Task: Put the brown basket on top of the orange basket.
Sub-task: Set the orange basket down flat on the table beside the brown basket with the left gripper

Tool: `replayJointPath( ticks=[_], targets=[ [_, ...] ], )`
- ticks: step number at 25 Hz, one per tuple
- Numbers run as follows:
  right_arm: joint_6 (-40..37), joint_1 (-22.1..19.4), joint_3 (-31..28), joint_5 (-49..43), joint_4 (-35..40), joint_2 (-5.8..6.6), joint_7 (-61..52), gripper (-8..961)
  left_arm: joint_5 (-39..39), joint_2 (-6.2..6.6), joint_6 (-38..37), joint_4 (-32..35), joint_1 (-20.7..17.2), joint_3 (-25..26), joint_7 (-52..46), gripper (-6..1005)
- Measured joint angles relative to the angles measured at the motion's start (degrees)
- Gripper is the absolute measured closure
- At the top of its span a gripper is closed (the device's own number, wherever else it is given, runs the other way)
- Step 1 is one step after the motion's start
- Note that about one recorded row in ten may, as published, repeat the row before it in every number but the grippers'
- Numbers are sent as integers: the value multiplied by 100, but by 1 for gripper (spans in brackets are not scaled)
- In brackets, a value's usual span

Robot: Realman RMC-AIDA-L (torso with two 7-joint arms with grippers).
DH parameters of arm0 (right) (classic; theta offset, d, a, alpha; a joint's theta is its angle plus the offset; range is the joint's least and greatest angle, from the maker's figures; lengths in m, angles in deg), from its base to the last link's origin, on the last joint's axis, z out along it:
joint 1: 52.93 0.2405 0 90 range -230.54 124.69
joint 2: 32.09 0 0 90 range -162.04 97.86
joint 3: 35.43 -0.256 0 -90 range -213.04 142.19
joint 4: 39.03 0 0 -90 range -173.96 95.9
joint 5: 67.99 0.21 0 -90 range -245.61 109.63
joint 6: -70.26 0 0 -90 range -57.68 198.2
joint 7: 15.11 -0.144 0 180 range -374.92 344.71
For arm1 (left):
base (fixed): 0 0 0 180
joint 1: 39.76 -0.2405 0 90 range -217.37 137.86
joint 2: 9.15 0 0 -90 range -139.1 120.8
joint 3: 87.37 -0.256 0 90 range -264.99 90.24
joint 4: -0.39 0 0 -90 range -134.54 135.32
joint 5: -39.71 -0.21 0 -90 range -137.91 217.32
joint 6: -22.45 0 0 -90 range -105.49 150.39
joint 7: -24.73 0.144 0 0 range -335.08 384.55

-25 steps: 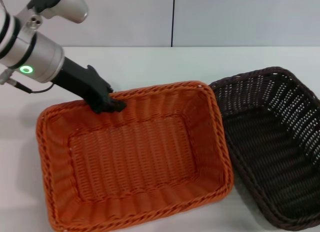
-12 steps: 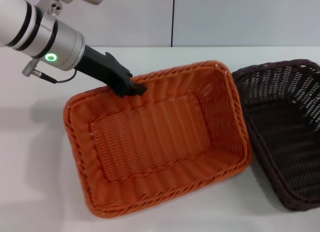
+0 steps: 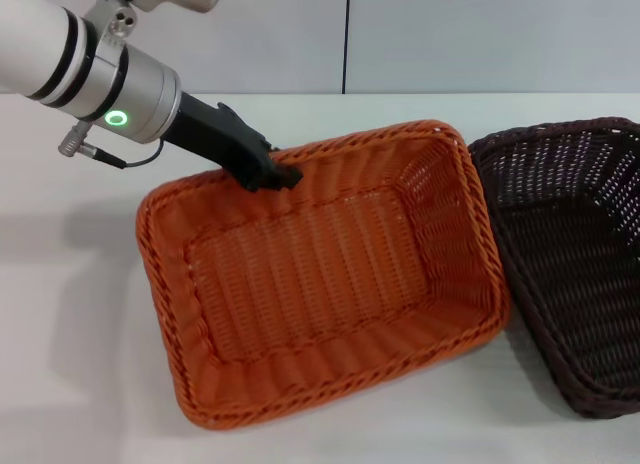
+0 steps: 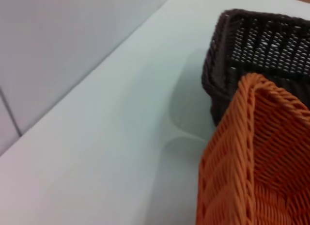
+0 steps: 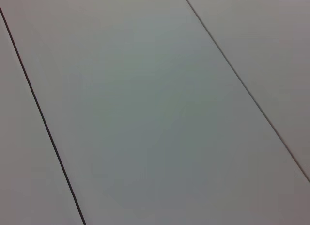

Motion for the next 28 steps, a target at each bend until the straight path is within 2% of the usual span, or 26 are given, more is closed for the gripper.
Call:
replayJointPath(
  ticks=[6, 9, 15, 18, 24, 27, 28],
  targets=[
    [165, 16, 0, 0, 65, -1, 1, 447, 83, 0, 35, 245, -120, -12, -66, 700],
    [171, 25, 0, 0, 85, 0, 2, 447, 429, 24, 56, 583, -351, -106, -43, 670],
    [172, 71, 7, -19, 126, -1, 4, 447, 547, 29, 103, 842, -526, -109, -39, 490],
    [172, 83, 10, -23, 128, 0, 6, 447, 555, 29, 129, 853, -560, -147, -1, 229],
    [175, 70, 9, -31, 129, 0, 8, 446, 552, 26, 422, 798, -640, -395, 20, 140],
    [178, 47, 10, -35, 128, -1, 9, 447, 752, 10, 545, 1008, -758, -379, 9, 140],
    [180, 40, 15, -35, 125, 0, 9, 447, 1078, 7, 749, 1257, -959, -393, 23, 140]
  ],
)
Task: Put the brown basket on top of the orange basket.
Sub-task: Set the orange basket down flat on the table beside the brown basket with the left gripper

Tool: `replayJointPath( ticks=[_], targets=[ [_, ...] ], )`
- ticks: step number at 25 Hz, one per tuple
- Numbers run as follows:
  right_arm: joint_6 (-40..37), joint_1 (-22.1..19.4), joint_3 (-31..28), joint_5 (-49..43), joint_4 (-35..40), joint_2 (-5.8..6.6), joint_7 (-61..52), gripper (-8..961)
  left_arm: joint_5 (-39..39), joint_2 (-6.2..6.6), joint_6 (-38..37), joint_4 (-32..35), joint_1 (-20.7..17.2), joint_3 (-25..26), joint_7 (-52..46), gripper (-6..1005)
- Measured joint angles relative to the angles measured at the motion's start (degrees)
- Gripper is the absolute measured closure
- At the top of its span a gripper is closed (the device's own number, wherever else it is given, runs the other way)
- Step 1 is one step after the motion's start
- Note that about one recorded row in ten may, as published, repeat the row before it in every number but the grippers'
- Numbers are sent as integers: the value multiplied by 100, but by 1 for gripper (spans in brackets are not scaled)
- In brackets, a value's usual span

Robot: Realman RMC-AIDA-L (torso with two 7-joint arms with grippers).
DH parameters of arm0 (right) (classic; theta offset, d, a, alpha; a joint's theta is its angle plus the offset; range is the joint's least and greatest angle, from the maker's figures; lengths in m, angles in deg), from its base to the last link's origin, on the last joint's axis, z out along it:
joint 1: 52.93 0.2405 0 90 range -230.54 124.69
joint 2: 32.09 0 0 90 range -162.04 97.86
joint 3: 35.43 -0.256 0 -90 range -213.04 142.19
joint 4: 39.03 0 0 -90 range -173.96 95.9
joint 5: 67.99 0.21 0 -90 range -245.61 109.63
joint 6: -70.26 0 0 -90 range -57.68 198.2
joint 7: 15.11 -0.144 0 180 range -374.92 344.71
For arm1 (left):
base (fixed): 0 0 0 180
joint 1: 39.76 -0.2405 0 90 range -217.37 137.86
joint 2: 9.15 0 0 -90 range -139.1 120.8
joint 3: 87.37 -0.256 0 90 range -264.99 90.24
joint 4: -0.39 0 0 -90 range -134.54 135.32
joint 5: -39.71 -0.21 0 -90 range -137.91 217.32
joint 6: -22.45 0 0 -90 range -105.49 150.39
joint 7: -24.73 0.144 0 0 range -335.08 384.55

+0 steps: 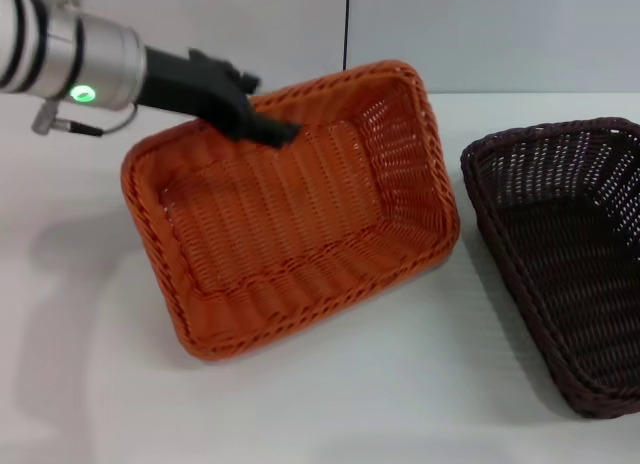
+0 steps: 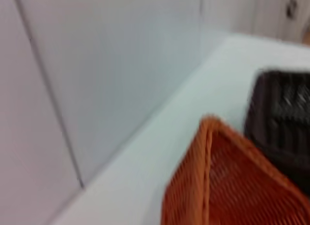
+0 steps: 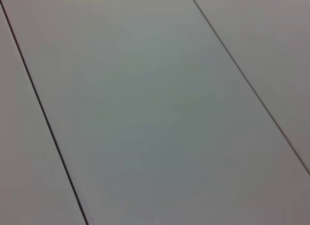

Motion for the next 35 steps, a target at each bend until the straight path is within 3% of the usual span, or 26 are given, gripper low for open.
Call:
replayJointPath(
  ticks=[7, 16, 22, 29, 35],
  targets=[
    [1, -16, 1, 0, -16, 0, 0, 446, 1407, 26, 508, 601, -721, -46, 436, 141],
    [1, -24, 3, -9, -13, 0, -3, 447, 1694, 1, 604, 651, -1037, -253, 432, 142],
    [0, -17, 7, -10, -14, 0, -3, 447, 1800, 23, 621, 561, -1374, -1065, 452, 142],
    [2, 10, 22, -9, -35, -8, -4, 446, 1581, 2, 1007, 144, -1517, -1817, 401, 143],
    [6, 26, 50, -9, -46, -20, -32, 446, 1577, -1, 1369, -211, -1528, -2164, 402, 144]
  ],
)
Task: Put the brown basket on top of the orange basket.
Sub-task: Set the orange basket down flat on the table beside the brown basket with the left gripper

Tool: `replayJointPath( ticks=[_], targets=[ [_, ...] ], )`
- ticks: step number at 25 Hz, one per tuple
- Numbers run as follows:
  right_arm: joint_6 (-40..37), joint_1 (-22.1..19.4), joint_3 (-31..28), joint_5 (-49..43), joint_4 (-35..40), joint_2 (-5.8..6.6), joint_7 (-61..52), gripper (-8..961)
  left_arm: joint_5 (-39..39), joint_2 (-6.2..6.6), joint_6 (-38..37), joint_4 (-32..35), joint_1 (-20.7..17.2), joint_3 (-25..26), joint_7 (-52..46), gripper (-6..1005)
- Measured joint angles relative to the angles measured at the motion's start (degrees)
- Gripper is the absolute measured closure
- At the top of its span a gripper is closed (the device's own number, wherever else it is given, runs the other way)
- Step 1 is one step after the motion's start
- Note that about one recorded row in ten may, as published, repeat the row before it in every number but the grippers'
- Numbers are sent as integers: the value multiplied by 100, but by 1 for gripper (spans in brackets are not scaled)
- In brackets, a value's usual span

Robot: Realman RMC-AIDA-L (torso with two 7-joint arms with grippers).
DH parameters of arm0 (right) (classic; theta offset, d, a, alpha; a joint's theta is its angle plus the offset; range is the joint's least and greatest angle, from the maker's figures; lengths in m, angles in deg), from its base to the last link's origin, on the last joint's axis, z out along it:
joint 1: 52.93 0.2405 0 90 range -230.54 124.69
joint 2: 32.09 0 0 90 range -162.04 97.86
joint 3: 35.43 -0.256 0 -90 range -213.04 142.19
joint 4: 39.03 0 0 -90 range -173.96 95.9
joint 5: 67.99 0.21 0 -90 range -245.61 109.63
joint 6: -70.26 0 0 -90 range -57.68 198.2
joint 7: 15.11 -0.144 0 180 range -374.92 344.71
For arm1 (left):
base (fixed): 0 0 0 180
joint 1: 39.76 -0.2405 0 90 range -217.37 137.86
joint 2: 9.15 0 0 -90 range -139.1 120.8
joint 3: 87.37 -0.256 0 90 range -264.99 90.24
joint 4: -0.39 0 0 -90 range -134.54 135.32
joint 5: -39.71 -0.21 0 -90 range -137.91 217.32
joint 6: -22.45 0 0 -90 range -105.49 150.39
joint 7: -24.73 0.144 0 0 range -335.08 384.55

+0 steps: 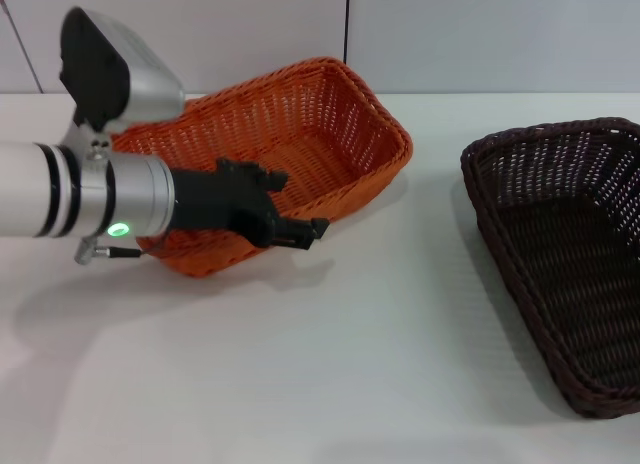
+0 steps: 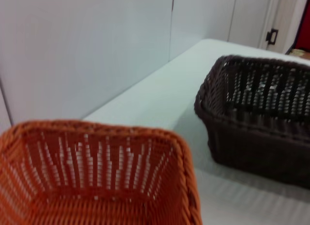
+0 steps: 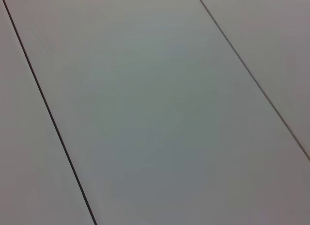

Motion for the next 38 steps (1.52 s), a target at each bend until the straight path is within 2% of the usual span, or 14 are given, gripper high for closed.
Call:
replayJointPath(
  ticks=[7, 19, 31, 33, 36, 38],
  targets=[
    [-31, -9, 6, 1, -70, -7, -12, 446, -5, 2, 529, -358, -2, -308, -3, 148],
    [-48, -27, 6, 1, -74, -7, -20, 447, -202, 4, 649, -461, -54, -411, -17, 164],
    [-58, -23, 6, -7, -73, -1, -30, 446, -280, 33, 332, -358, -124, -290, -21, 486],
    [-58, -21, 11, -8, -73, -5, -29, 446, -753, 41, -161, 195, -332, -56, -17, 558],
    [-55, -11, 22, -9, -73, -9, -30, 446, -982, 40, -430, 417, -389, 169, -26, 694],
    [-57, -8, 23, -8, -73, -10, -30, 446, -1067, 40, -646, 443, -382, 355, -16, 709]
  ],
)
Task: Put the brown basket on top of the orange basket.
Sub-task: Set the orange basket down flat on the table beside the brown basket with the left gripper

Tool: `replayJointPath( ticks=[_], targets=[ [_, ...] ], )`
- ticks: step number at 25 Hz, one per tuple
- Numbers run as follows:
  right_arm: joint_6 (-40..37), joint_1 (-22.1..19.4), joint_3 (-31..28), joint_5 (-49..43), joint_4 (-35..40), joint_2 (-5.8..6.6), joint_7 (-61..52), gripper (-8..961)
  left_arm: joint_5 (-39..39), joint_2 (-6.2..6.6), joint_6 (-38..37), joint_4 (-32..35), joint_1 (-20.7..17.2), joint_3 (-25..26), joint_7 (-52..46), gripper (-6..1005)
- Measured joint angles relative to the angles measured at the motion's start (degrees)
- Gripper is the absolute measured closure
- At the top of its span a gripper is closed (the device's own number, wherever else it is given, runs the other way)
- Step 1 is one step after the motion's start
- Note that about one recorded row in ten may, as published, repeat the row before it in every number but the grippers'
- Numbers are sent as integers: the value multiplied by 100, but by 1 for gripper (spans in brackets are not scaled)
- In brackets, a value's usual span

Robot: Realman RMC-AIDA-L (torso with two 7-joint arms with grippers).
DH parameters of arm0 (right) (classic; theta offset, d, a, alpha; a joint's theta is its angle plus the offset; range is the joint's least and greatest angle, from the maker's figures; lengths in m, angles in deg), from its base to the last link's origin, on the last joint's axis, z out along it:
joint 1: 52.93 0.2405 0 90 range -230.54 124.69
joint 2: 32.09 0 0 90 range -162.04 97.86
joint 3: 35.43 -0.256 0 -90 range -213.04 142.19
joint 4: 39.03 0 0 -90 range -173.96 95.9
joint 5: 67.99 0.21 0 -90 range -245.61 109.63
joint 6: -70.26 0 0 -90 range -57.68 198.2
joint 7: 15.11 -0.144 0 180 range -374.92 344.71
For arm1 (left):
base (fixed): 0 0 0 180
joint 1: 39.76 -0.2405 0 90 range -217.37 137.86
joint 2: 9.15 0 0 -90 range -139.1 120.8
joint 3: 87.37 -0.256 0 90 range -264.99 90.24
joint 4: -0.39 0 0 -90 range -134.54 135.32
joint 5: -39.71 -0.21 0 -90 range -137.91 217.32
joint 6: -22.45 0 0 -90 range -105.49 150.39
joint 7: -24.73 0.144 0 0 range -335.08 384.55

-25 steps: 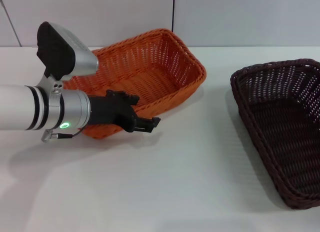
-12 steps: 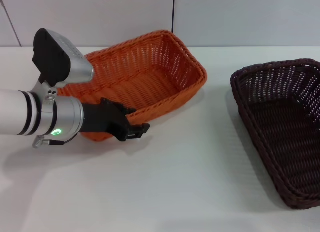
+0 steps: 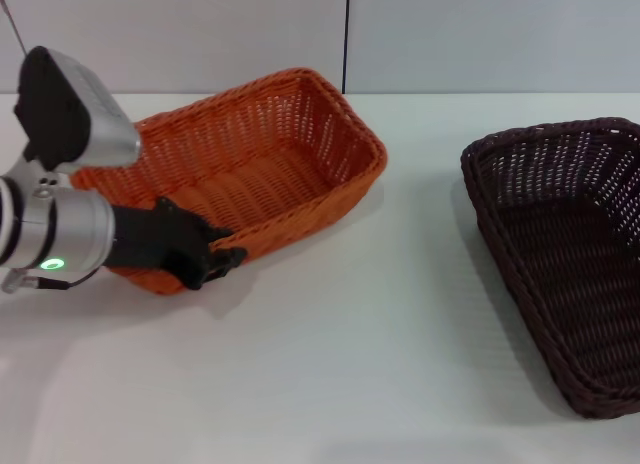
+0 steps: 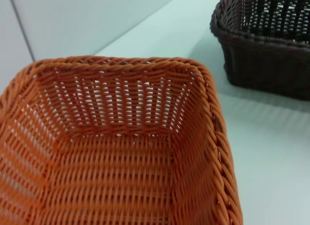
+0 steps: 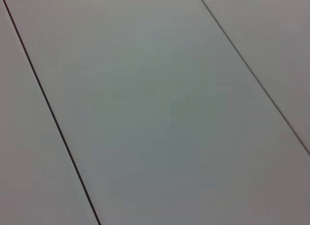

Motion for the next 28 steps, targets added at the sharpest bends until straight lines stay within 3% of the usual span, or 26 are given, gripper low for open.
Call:
replayJointPath(
  ticks=[9, 16, 20, 28],
  targets=[
    [-9, 11, 1, 0, 0, 3, 0, 446, -200, 56, -1420, 21, 89, 908, 930, 756],
    [13, 86, 0, 0, -18, 3, 0, 447, -128, 75, -2148, 73, 148, 1023, 1695, 774],
    [26, 113, 1, 0, -47, -2, 0, 447, -88, 10, -2295, 22, 214, 1017, 1981, 775],
    [12, 152, 10, 1, -140, -6, 0, 446, 77, -3, -2444, -274, 415, 1006, 2348, 777]
  ],
)
